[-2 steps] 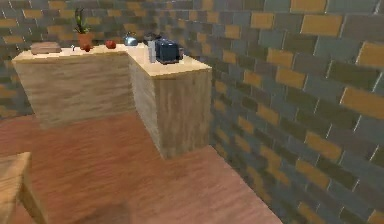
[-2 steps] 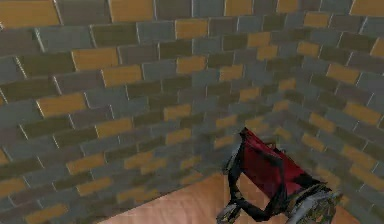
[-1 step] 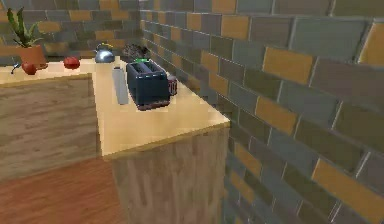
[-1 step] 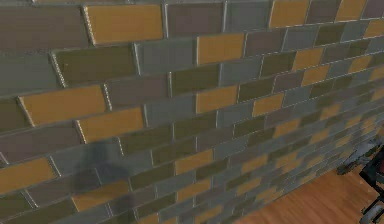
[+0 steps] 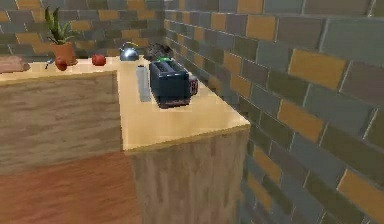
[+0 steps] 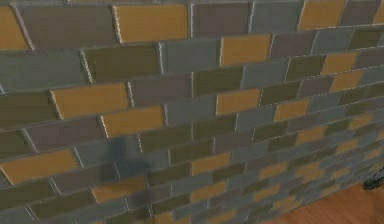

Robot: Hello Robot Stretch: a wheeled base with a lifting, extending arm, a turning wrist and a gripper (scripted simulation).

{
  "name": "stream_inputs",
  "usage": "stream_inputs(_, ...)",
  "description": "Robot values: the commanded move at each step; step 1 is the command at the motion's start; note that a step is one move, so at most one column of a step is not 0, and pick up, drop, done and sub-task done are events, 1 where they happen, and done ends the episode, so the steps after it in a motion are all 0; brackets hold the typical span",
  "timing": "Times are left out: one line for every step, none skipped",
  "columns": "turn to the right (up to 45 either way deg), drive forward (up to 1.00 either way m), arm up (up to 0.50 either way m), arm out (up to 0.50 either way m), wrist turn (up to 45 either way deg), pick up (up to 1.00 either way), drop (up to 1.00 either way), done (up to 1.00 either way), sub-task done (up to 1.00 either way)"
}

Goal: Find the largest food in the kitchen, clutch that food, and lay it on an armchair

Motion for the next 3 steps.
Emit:
stream_inputs(0.0, 0.30, 0.00, 0.00, 0.0, 0.00, 0.00, 0.00, 0.00)
stream_inputs(-45.0, 0.00, 0.00, 0.00, 0.0, 0.00, 0.00, 0.00, 0.00)
stream_inputs(-45.0, 0.00, 0.00, 0.00, 0.0, 0.00, 0.00, 0.00, 0.00)
